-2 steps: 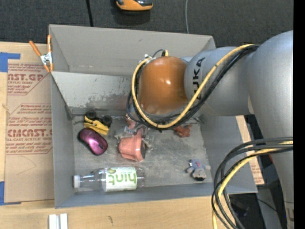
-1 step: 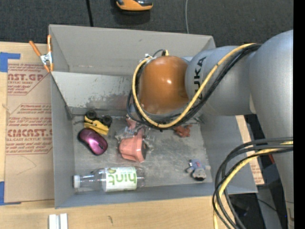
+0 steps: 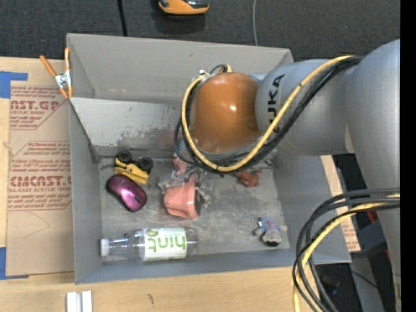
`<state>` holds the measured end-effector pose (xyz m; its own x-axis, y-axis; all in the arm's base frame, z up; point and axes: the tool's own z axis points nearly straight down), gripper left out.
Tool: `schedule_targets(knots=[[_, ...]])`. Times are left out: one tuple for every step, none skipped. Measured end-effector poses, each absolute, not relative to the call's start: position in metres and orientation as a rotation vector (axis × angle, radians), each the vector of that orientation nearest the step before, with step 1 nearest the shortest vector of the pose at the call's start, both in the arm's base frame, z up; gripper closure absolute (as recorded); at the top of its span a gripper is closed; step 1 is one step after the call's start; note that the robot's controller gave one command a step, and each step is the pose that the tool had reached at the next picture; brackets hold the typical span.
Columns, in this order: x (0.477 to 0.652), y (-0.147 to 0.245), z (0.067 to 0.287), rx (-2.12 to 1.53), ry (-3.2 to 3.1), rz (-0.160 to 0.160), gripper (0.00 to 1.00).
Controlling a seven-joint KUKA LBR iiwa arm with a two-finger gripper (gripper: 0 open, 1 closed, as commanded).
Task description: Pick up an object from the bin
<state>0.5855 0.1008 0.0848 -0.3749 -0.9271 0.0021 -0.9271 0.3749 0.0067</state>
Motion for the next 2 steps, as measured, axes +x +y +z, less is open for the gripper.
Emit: schedule_targets(knots=[[0.585, 0.101, 0.096, 1.753, -2.600, -0.008, 1.00], [0.585, 0.101, 0.110, 1.754, -2.604, -0.004, 1.00]])
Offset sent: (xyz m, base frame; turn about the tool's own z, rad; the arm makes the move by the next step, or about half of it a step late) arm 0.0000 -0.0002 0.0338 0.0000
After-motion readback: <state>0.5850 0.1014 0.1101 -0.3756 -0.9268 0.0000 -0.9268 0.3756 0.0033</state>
